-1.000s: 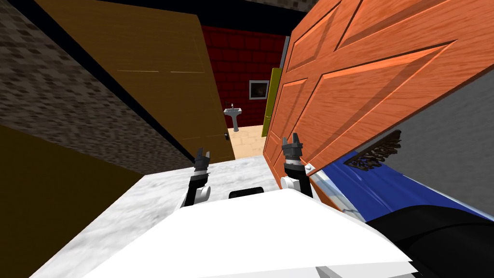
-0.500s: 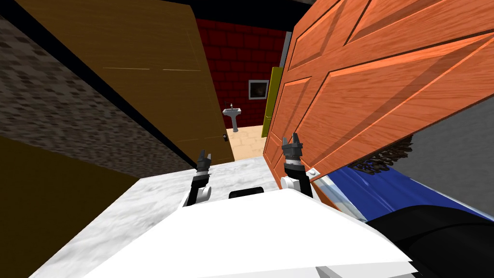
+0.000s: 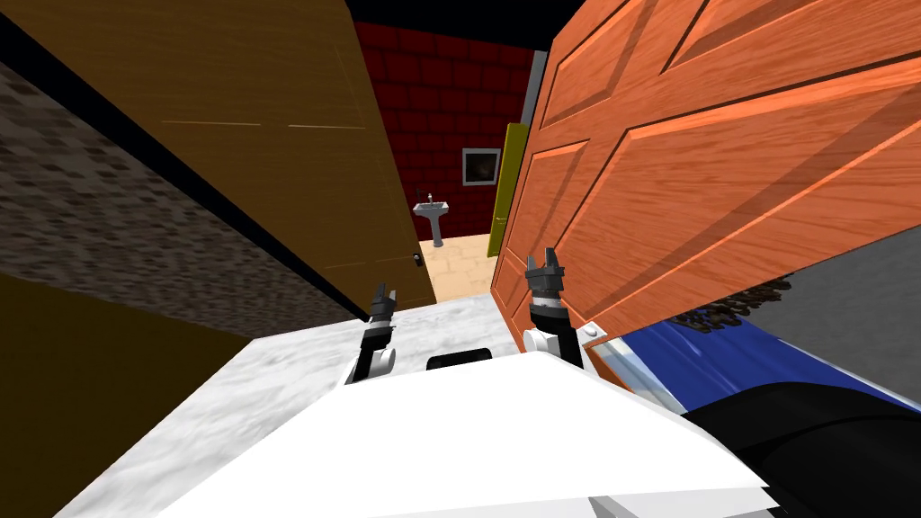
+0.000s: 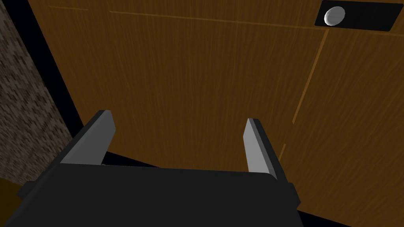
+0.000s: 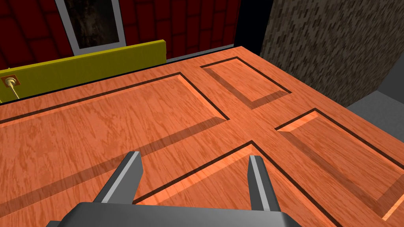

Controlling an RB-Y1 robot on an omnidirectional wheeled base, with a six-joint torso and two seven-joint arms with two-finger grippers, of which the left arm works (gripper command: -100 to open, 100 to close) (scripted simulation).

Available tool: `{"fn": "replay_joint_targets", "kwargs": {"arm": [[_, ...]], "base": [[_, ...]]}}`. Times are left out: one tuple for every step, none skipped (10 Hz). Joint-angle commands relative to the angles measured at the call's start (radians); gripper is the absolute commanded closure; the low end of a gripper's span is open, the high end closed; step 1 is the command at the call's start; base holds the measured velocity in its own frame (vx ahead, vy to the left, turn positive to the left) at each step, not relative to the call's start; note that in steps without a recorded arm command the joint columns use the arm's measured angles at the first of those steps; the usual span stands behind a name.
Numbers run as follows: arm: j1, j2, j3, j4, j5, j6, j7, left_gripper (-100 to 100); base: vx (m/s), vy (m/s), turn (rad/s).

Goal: Pull the door open

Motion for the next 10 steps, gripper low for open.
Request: {"fn": "replay_joint_targets", "kwargs": {"arm": [[-0.012,0.004,0.002,0.036,0.004,-0.004,0.003,-100],[-0.021,0.005,0.003,0.062,0.006,-0.010,0.004,-100],[-0.029,0.007,0.005,0.088,0.009,-0.016,0.005,-100],[-0.037,0.009,0.006,0.114,0.011,-0.022,0.006,-100],[-0.046,0.011,0.007,0.140,0.014,-0.028,0.007,-100],[-0.054,0.013,0.008,0.165,0.016,-0.034,0.008,-100],[-0.062,0.014,0.010,0.190,0.018,-0.040,0.009,-100],[-0.070,0.016,0.011,0.215,0.021,-0.046,0.010,-100],[-0.078,0.018,0.012,0.241,0.023,-0.051,0.012,-100],[-0.086,0.019,0.013,0.265,0.025,-0.057,0.013,-100]], "base": [[0.104,0.006,-0.017],[0.093,0.008,-0.016],[0.097,-0.005,-0.019],[0.102,-0.016,-0.014],[0.103,-0.007,-0.013],[0.102,-0.010,-0.017],[0.102,-0.004,-0.015],[0.102,-0.008,-0.017],[0.103,-0.007,-0.013],[0.103,-0.006,-0.017]]}}
